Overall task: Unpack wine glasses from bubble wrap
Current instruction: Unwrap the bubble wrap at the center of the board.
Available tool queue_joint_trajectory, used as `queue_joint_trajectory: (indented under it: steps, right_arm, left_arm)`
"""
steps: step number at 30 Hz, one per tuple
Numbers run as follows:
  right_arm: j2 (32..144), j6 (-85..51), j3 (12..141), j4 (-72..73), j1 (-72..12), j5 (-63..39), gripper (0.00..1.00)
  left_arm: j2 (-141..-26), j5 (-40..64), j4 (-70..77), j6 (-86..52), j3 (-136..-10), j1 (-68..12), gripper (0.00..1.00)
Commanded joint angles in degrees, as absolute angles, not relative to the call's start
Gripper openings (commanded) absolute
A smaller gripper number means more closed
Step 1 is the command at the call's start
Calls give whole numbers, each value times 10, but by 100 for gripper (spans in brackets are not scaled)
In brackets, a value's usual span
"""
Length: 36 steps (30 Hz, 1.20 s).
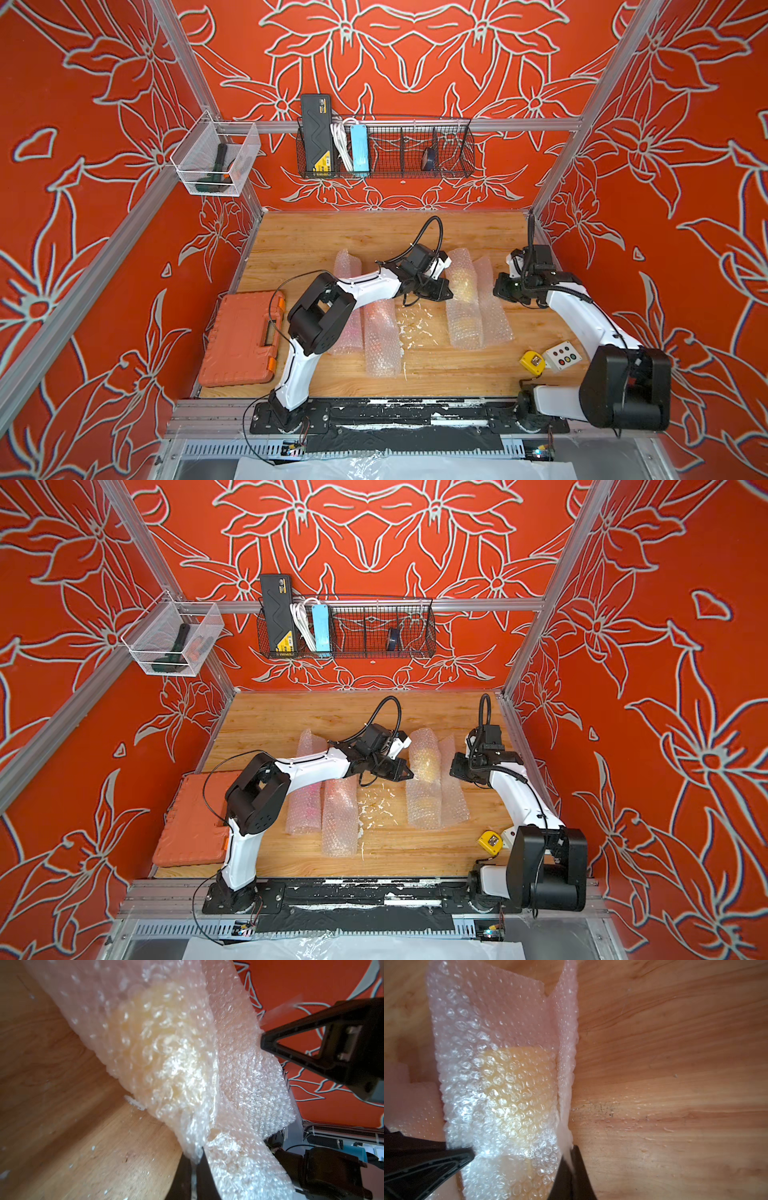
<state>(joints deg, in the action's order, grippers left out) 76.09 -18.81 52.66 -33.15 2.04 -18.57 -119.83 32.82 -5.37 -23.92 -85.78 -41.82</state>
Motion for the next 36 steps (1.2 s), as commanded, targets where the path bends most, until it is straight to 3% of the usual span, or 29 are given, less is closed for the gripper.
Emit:
queue_joint_trajectory:
  steps: [1, 14, 27, 29, 32, 36]
  right_arm:
    - [764, -182, 539, -328, 43, -195, 0]
    - [777, -183, 551, -335, 149, -206, 0]
    - [792, -188, 549, -326, 174, -229, 0]
    - [786, -187, 545, -328, 174, -227, 0]
    - [775, -191, 534, -322, 175, -225, 0]
    - [774, -192, 532, -323, 175, -224, 0]
  left_arm:
    - [-1221, 353, -69, -237, -901, -424, 7]
    - [-1328, 383, -130, -239, -1085, -466, 7]
    - [-1352, 386, -127, -248, -1104, -476, 7]
    - [-1353, 381, -133, -243, -1103, -475, 9]
    - [-1349, 367, -133, -239, -1087, -472, 20]
    - [-1333, 347, -127, -231, -1057, -463, 23]
